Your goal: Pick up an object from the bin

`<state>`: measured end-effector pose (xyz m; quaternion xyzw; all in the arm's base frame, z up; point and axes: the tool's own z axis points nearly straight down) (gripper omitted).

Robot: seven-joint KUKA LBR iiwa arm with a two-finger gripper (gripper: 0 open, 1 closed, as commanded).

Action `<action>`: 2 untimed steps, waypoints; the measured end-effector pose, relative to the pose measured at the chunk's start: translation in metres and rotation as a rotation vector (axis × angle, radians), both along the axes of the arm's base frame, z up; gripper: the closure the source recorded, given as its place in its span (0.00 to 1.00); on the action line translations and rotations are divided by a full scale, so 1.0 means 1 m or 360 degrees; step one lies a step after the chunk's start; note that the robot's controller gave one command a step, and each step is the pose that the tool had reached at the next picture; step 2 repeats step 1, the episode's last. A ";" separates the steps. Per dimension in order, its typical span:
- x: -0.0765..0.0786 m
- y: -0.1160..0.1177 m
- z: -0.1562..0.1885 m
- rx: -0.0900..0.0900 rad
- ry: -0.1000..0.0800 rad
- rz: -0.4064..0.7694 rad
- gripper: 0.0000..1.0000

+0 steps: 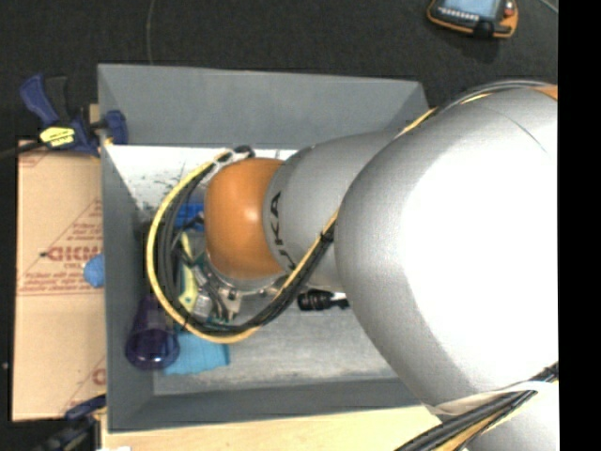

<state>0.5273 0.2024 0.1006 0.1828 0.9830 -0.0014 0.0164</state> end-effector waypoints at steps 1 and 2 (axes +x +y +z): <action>-0.001 -0.002 0.044 -0.0006 0.0007 0.0001 1.00; -0.001 -0.002 0.044 -0.0006 0.0007 0.0001 1.00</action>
Offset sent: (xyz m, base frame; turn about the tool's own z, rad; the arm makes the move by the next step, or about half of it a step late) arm -0.0012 -0.0016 0.0282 -0.0016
